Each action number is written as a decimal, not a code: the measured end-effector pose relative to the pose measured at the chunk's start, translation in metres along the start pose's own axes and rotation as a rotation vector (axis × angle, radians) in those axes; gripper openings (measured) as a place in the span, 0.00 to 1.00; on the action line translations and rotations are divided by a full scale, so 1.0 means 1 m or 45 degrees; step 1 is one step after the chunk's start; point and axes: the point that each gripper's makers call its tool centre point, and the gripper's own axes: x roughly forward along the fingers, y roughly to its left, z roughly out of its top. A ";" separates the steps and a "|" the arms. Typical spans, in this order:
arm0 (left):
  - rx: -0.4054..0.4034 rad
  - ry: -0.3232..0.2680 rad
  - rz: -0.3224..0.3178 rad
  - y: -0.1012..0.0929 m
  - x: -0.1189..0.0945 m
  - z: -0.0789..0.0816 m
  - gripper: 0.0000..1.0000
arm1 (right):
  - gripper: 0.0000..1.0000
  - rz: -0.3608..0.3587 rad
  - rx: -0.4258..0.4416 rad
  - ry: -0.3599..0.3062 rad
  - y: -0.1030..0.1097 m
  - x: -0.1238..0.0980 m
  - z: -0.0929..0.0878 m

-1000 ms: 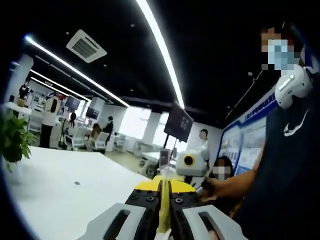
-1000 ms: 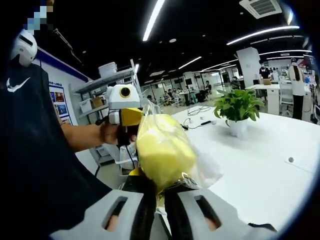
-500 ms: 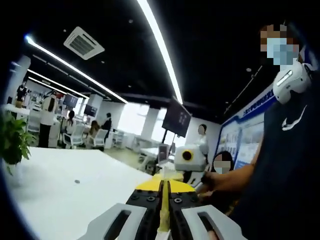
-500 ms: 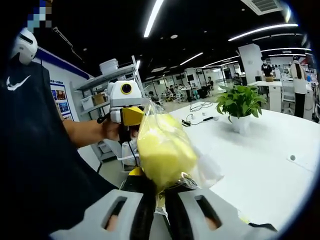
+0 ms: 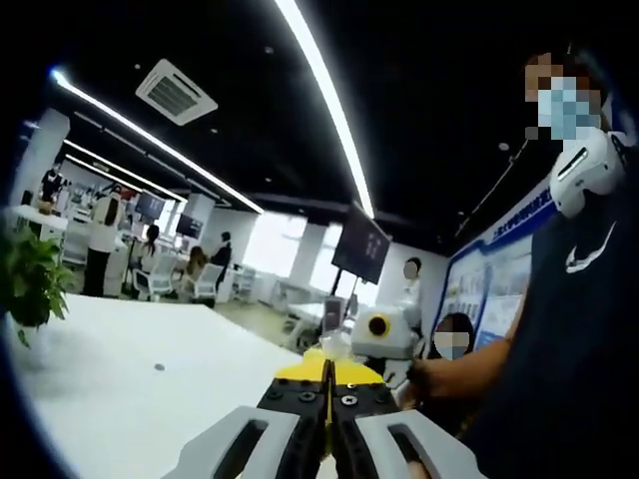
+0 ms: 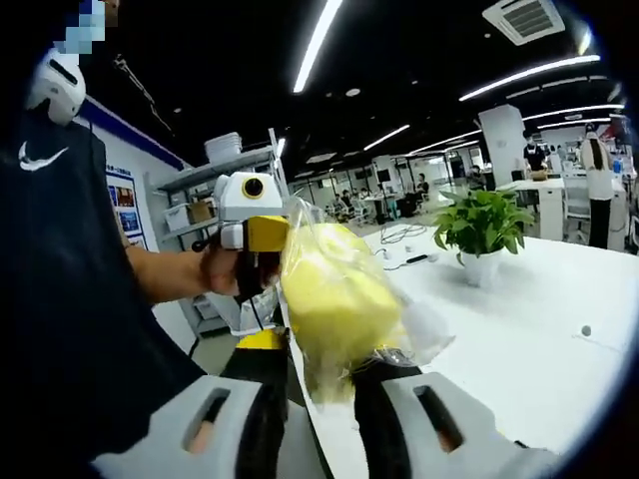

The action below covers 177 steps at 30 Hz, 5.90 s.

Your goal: Compare the silicone blocks by pressing each to a similar depth, holding the contact briefly, and releasing to observe deformation and rebound differences across the visible hardness samples.

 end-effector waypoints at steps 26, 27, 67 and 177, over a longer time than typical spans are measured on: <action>-0.104 -0.023 0.098 0.027 -0.005 -0.012 0.00 | 0.96 -0.451 -0.005 -0.079 -0.065 -0.058 -0.018; -0.109 -0.023 0.110 0.029 -0.005 -0.014 0.00 | 0.96 -0.496 0.000 -0.104 -0.071 -0.066 -0.020; -0.590 -0.070 0.396 0.130 -0.022 -0.132 0.00 | 0.96 -0.917 0.131 0.165 -0.103 -0.155 -0.154; -0.011 0.436 0.892 0.156 -0.191 -0.189 1.00 | 0.96 -0.981 0.194 0.277 -0.108 -0.172 -0.203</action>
